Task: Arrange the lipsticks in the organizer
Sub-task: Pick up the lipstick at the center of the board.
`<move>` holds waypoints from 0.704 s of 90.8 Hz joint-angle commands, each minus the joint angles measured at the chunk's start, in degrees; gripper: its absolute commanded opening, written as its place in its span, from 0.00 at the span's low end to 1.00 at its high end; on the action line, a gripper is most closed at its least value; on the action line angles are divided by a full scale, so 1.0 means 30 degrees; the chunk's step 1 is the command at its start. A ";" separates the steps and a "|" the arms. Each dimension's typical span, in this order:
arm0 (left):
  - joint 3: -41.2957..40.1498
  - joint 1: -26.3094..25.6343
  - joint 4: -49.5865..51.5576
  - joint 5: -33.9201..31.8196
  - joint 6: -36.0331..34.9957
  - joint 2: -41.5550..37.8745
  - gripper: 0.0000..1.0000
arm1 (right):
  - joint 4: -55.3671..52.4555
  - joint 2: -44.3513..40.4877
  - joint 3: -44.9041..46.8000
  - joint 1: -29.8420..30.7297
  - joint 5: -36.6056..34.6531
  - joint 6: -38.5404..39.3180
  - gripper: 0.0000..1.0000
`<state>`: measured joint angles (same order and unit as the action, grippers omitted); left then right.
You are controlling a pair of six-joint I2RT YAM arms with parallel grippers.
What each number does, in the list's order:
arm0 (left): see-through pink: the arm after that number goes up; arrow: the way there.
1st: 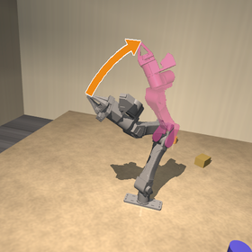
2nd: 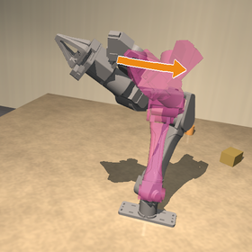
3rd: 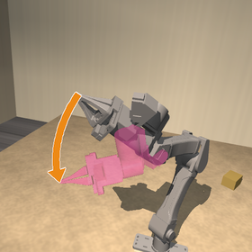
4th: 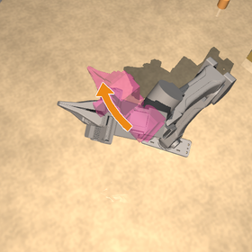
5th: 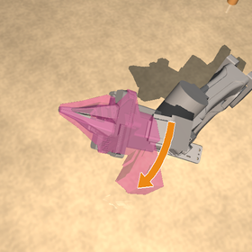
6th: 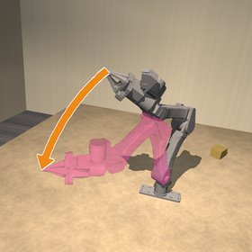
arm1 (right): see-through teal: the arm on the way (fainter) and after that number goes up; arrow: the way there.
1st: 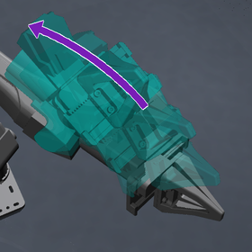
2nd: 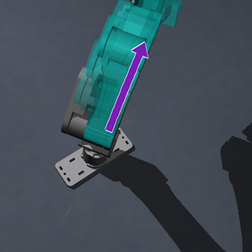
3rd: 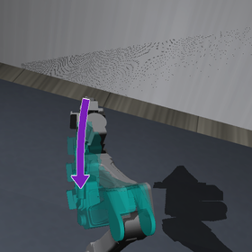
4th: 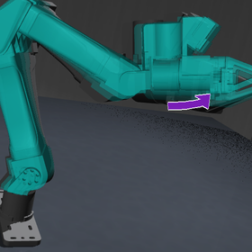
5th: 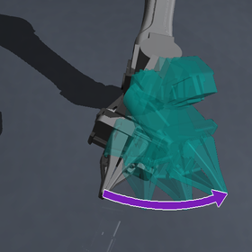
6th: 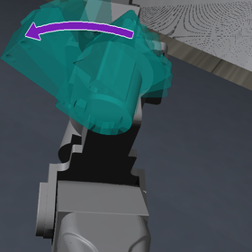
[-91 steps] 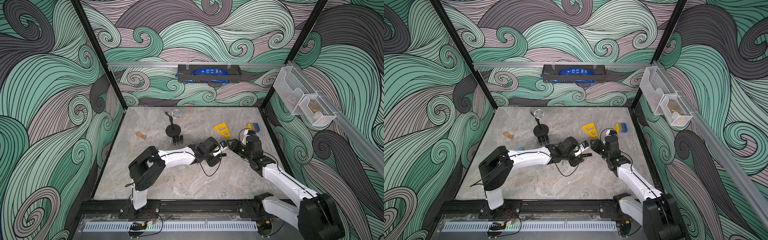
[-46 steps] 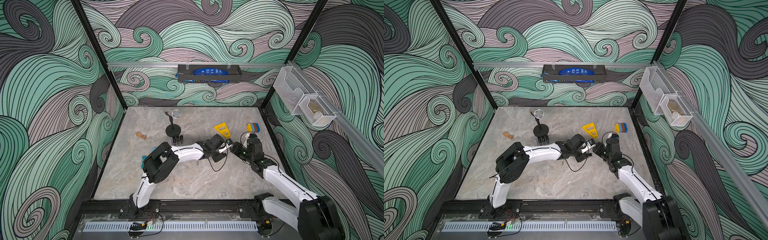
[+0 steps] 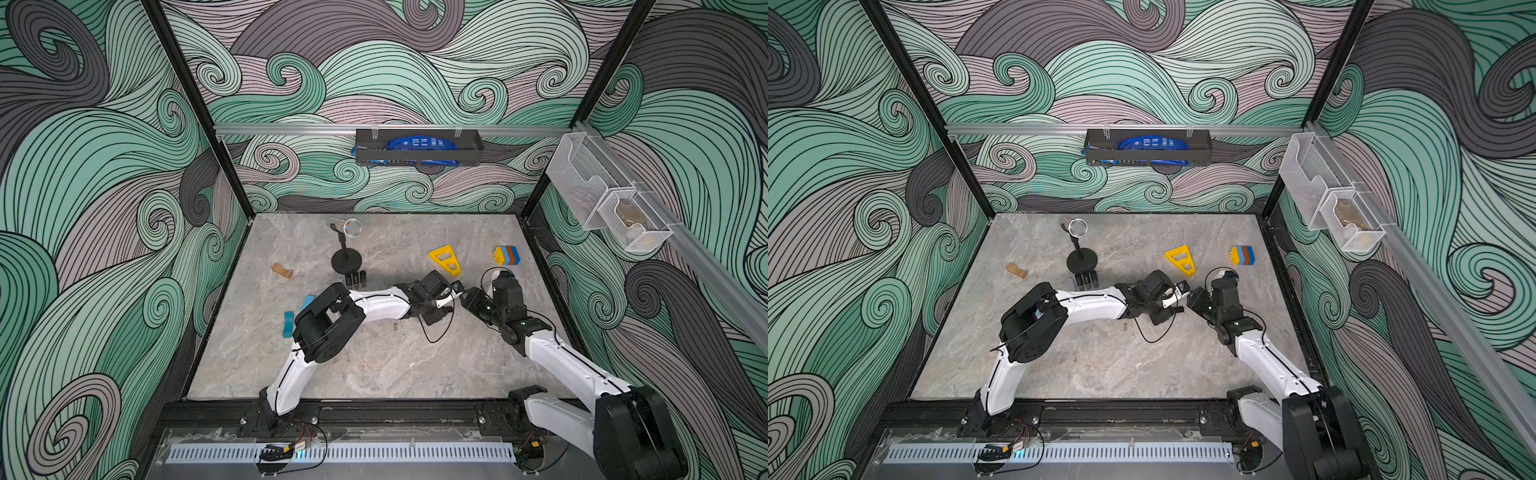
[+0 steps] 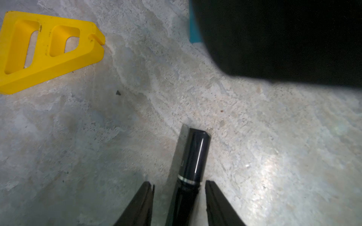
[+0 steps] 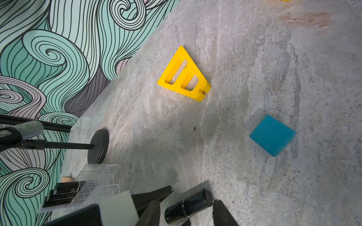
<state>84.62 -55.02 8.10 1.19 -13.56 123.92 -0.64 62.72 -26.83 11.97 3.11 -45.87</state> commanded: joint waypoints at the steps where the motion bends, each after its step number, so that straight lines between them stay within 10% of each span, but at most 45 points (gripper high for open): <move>1: 0.0371 -0.0115 0.1086 0.0218 -0.0545 0.1051 0.43 | 0.1416 -0.0233 -0.0608 0.0230 0.1459 -0.0145 0.49; 25: -0.0003 -0.0121 0.1456 0.0090 -0.0293 0.1289 0.27 | 0.1393 -0.0245 -0.0665 0.0201 0.1539 -0.0143 0.49; 64: -0.2713 -0.0088 0.1305 -0.0551 0.0893 -0.0293 0.29 | 0.1403 -0.0067 -0.0891 0.0168 0.2283 -0.0270 0.49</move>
<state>79.72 -55.02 4.75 0.86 -11.88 122.65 -2.13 63.05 -26.83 11.97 5.48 -46.74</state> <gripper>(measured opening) 0.285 0.491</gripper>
